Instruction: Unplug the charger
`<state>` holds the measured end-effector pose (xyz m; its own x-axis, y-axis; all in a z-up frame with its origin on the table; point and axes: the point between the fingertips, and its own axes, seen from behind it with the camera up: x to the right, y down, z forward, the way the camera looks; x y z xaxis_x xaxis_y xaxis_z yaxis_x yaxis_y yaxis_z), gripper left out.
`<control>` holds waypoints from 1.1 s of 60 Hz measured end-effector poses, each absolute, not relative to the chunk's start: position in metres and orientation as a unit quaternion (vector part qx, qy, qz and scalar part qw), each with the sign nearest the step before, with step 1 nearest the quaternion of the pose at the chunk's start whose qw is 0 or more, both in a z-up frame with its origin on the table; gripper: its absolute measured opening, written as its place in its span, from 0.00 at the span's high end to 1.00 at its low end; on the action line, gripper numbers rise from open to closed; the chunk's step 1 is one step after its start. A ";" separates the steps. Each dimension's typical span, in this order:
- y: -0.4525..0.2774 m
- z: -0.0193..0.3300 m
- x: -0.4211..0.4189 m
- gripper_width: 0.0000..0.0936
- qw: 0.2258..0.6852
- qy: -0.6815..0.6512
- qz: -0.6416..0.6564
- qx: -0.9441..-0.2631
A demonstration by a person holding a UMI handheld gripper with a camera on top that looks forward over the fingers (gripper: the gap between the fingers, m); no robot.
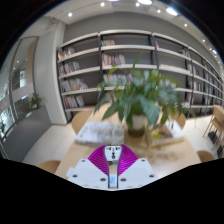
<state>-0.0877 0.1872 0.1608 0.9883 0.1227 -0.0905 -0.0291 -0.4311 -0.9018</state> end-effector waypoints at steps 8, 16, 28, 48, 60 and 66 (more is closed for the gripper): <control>0.193 0.302 -0.004 0.91 0.628 -0.023 0.010 -0.778; 0.190 0.244 0.065 0.91 0.596 0.008 -0.001 -0.803; 0.172 0.074 0.084 0.89 0.496 0.018 0.009 -0.868; 0.151 0.019 0.083 0.64 0.439 0.007 0.035 -0.898; 0.135 0.092 0.087 0.21 0.475 -0.006 -0.004 -0.880; 0.109 0.142 0.077 0.21 0.504 -0.004 -0.011 -0.864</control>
<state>0.0769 0.1087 0.1424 0.9997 -0.0040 0.0237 0.0187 -0.4928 -0.8699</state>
